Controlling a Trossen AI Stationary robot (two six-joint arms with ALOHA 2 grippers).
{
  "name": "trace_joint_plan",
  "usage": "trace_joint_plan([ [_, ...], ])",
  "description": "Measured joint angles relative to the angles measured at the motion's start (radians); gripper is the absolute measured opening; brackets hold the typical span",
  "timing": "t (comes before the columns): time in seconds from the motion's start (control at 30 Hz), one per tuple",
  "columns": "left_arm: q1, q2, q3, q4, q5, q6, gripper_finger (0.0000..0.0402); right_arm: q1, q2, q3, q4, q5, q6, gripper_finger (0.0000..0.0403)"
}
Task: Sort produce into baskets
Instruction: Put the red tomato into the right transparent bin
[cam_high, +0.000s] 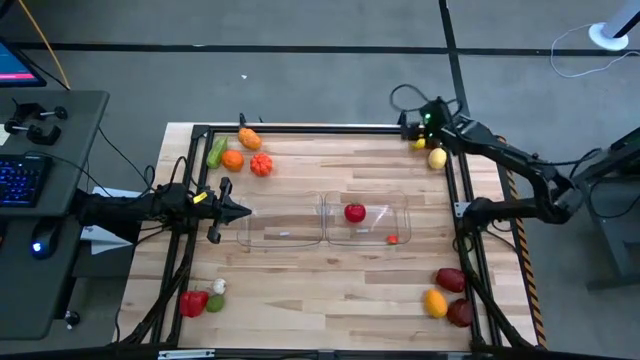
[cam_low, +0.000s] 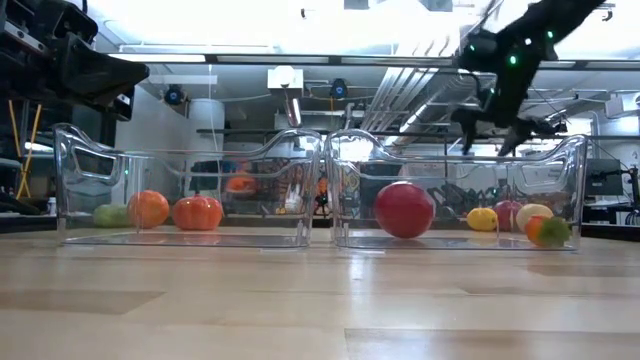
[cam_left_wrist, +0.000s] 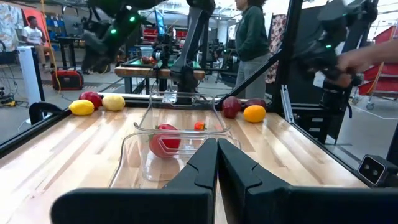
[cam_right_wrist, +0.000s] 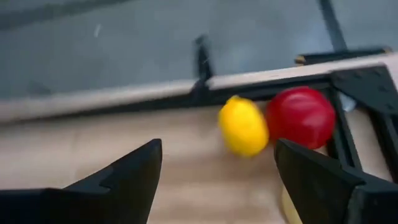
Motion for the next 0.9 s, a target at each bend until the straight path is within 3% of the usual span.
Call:
trace_joint_plan([
  [0.2,0.0,0.0,0.0,0.001,0.0,0.0,0.0,-0.063,0.0,-0.059,0.169,0.087,0.126,0.0303],
  [0.43,0.0,0.0,0.0,0.001,0.0,0.0,0.0,-0.051,0.0,-0.06,0.18,0.058,0.289,0.0303],
  [0.63,0.0,0.0,0.0,0.0,0.0,0.0,0.0,-0.045,0.0,-0.06,0.215,0.099,0.414,0.0303],
  [0.9,0.0,0.0,0.0,0.0,0.0,0.0,0.0,-0.022,0.031,-0.06,0.372,0.057,0.259,0.0303],
])
